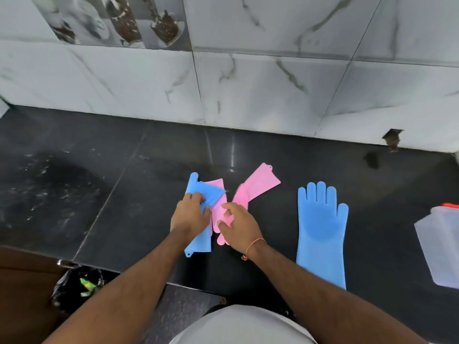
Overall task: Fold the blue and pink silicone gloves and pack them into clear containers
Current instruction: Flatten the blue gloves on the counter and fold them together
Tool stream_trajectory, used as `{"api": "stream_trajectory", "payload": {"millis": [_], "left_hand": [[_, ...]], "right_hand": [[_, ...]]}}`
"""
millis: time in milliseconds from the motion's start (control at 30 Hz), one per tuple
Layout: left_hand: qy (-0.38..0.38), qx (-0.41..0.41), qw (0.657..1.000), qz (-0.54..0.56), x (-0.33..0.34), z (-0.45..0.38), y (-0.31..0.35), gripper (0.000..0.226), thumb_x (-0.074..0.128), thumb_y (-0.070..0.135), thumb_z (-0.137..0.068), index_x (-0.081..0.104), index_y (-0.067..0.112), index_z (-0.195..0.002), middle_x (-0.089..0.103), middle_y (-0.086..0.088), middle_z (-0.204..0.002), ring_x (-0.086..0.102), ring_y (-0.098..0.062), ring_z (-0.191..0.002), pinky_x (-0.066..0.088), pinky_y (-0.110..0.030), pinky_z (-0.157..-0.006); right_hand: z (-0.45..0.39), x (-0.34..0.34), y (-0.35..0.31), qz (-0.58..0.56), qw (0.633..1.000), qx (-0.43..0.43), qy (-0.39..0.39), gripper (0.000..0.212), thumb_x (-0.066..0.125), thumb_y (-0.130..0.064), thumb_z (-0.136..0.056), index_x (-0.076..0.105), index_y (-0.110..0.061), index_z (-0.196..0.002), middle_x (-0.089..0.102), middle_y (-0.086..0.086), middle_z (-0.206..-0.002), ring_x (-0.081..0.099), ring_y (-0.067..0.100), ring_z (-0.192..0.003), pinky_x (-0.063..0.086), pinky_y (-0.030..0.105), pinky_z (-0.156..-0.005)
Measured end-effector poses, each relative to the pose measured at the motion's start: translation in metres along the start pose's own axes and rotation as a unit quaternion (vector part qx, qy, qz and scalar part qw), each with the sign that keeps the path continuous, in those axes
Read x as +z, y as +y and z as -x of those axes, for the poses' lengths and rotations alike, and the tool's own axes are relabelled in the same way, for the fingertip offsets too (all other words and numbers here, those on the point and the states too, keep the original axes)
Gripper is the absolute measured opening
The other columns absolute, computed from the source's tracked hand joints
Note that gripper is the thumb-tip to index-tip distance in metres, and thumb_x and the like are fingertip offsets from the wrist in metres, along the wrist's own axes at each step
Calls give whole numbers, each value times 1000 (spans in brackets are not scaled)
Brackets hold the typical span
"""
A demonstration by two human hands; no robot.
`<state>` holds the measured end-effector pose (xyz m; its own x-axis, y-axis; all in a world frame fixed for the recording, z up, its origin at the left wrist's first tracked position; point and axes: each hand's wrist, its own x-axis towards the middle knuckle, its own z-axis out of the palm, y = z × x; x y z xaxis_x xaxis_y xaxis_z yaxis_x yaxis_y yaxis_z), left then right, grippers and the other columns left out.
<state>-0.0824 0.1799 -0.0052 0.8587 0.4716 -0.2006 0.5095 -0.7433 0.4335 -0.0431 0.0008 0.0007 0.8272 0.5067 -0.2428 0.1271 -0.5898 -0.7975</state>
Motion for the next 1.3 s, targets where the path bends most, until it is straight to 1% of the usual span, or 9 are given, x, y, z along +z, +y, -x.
{"api": "stream_trajectory", "payload": {"millis": [133, 233, 533, 600, 800, 967, 1067, 1167, 1300], "left_hand": [[62, -11, 992, 106, -6, -5, 2, 20, 60, 30, -102, 59, 18, -86, 65, 2, -84, 61, -19, -75, 45, -33, -60], [68, 18, 962, 266, -20, -5, 18, 28, 60, 26, -98, 54, 11, -75, 60, -6, -70, 48, -11, -60, 43, -32, -60], [-106, -4, 713, 693, -62, -3, 99, 26, 58, 37, -88, 80, 25, -81, 78, -7, -87, 76, -22, -77, 65, -37, -69], [-128, 16, 694, 708, -58, -2, 112, 28, 58, 36, -89, 83, 27, -81, 80, -4, -87, 79, -19, -78, 66, -35, -68], [-182, 85, 705, 680, -27, 7, 143, 46, 62, 35, -76, 76, 17, -117, 79, -5, -109, 73, -22, -98, 63, -35, -83], [-166, 140, 800, 559, -8, 29, 180, 38, 69, 32, -74, 71, 13, -108, 69, -11, -125, 66, -19, -104, 51, -37, -89], [-95, 250, 860, 434, 12, 36, 199, 6, 76, 19, -88, 72, 16, -91, 58, -6, -132, 61, 4, -113, 50, -16, -93], [-66, 283, 881, 374, 31, 43, 220, 23, 93, 14, -87, 81, 29, -99, 54, -3, -131, 55, 12, -120, 50, -9, -99], [-76, 354, 871, 332, 59, 55, 247, 40, 95, 34, -84, 74, 45, -117, 51, 3, -133, 56, 0, -127, 50, -11, -103]], "right_hand": [[-1, 1, -4, -5, 1000, 26, 0, 50, 66, -32, -99, 55, -24, -147, 63, -6, -138, 63, 16, -120, 49, 29, -104], [-1, -4, -10, -73, 996, 44, 18, 49, 65, -42, -102, 57, -26, -147, 64, -11, -139, 63, 10, -120, 50, 30, -108], [-1, -54, -36, -361, 929, 70, 36, 57, 72, -53, -96, 51, -34, -146, 67, -10, -135, 71, 14, -118, 65, 41, -91], [0, -68, -34, -393, 912, 85, 77, 59, 76, -47, -94, 52, -30, -145, 71, -3, -133, 73, 18, -116, 64, 46, -95], [5, -121, -18, -448, 872, 77, 182, 51, 78, -24, -97, 55, -23, -143, 79, -5, -122, 75, 17, -114, 61, 41, -96], [18, -164, -1, -483, 845, 52, 226, 36, 70, -4, -101, 63, -11, -135, 83, 0, -108, 79, 12, -91, 61, 22, -71], [29, -188, 12, -545, 803, 60, 232, 29, 63, -20, -107, 68, -12, -134, 80, 9, -119, 78, 27, -104, 65, 37, -84], [45, -212, 25, -624, 756, 87, 181, 52, 59, -51, -105, 70, -12, -138, 72, 19, -135, 71, 37, -122, 60, 52, -101], [66, -238, 55, -539, 820, 74, 177, 35, 70, -28, -103, 69, -12, -134, 71, 23, -133, 70, 45, -121, 57, 61, -103]]}}
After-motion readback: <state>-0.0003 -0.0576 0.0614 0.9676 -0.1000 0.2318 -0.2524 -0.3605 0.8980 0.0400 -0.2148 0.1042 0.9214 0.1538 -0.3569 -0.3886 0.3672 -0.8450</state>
